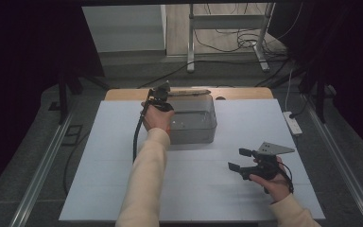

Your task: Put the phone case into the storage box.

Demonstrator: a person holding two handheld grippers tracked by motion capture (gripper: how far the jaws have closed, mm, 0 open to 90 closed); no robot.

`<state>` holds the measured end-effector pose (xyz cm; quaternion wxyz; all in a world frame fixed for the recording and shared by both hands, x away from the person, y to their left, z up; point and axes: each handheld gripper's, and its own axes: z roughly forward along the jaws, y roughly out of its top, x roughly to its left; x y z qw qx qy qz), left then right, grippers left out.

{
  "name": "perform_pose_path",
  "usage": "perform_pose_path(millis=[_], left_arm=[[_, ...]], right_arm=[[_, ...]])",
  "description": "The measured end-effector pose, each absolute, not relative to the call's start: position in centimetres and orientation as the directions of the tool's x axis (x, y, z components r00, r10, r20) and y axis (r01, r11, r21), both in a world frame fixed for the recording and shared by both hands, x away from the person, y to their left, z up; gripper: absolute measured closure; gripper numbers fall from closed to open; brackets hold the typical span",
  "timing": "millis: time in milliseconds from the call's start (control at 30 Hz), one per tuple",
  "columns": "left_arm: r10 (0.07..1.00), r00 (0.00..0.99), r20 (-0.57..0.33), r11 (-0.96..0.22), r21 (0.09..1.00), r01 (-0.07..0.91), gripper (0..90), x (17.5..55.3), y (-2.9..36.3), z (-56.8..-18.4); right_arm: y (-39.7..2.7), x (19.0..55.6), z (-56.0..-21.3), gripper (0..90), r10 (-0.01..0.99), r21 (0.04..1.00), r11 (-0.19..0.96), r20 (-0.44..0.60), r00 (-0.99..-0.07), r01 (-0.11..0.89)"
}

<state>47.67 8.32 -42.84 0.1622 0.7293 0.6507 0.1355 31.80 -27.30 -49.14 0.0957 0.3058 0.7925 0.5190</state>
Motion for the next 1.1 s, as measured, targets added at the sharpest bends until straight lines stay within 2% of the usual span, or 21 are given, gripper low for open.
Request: perform_pose_path(millis=[300, 467, 733, 867, 1100], left_arm=[[0.986, 0.166, -0.032, -0.136, 0.435, 0.89, 55.5, 47.3, 8.6, -42.5], [0.972, 0.222, -0.076, -0.162, 0.466, 0.87, 50.0, 47.0, 8.6, -42.1], [0.945, 0.312, -0.096, -0.219, 0.524, 0.823, 39.3, 45.7, 8.9, -41.0], [0.928, 0.346, -0.135, -0.22, 0.552, 0.805, 37.5, 44.9, 9.4, -40.7], [0.905, 0.398, -0.153, -0.236, 0.597, 0.767, 35.8, 43.5, 10.6, -40.5]], right_arm=[[-27.3, 31.8, -49.1, 19.8, 0.585, 0.881, 0.274, 0.166, -0.794, 0.387], [-27.3, 31.8, -49.1, 19.8, 0.586, 0.88, 0.275, 0.165, -0.793, 0.386], [-27.4, 31.8, -49.1, 19.8, 0.588, 0.881, 0.274, 0.164, -0.792, 0.386], [-27.4, 31.8, -49.2, 19.8, 0.588, 0.88, 0.276, 0.163, -0.792, 0.386], [-27.4, 31.8, -49.2, 19.7, 0.59, 0.878, 0.278, 0.164, -0.791, 0.389]])
